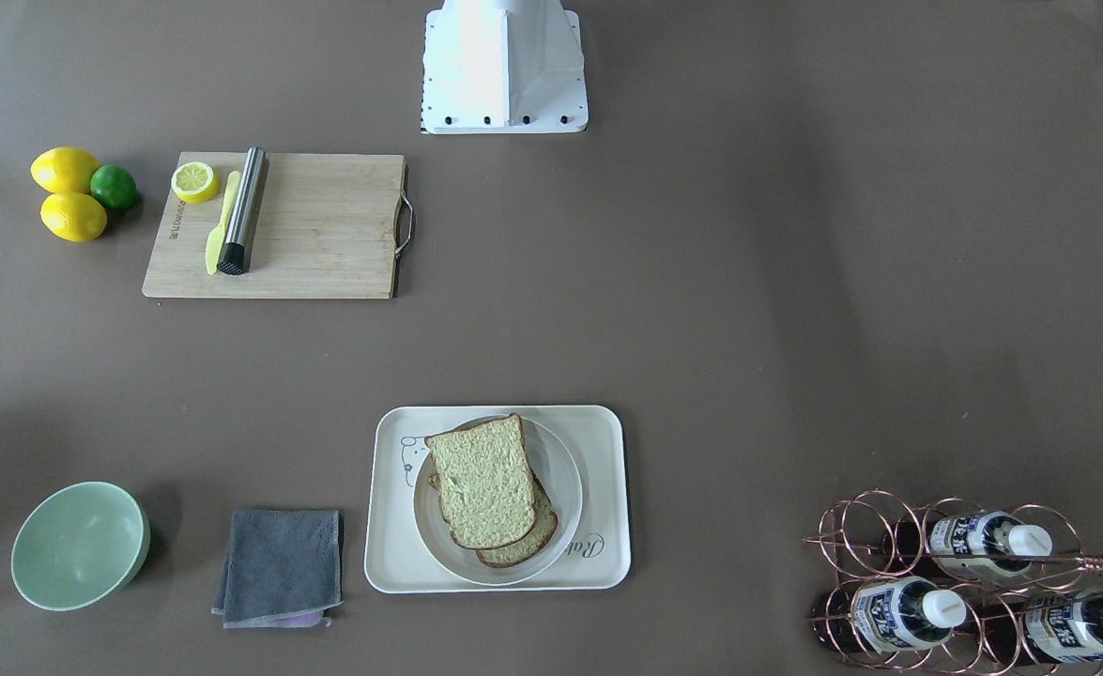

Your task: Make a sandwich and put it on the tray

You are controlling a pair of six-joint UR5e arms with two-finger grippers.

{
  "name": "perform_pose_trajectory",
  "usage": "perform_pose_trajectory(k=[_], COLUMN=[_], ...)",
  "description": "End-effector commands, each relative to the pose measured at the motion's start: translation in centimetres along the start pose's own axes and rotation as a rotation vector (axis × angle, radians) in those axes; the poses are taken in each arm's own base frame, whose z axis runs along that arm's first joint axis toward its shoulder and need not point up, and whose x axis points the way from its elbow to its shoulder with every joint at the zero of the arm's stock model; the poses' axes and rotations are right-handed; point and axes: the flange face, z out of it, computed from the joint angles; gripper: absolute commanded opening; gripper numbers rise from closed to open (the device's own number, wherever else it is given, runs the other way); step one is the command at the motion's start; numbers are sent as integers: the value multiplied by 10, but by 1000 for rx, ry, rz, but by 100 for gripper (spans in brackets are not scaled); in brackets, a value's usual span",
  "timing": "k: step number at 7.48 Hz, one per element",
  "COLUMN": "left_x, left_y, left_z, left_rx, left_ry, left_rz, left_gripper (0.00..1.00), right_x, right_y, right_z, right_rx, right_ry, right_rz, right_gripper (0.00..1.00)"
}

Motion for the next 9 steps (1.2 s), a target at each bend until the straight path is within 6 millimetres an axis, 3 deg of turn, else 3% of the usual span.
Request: perform_pose_trajectory(k=[1, 5, 8, 9], left_x=[10, -5, -21, -25], left_y=[2, 6, 22, 32], left_z=[-12, -11, -20, -16], left_rx=[-31, -63, -77, -87], left_ry=[-37, -141, -143, -139], left_rz=[84, 149, 94, 81], left_gripper=[98, 98, 98, 98], right_x=[1, 4, -30, -35], right_y=[2, 12, 0, -1], right_z=[2, 3, -24, -23], right_rx=[-5, -13, -29, -35], right_ry=[9, 38, 35, 35], right_rz=[1, 7, 16, 10], right_gripper=[100, 100, 100, 100])
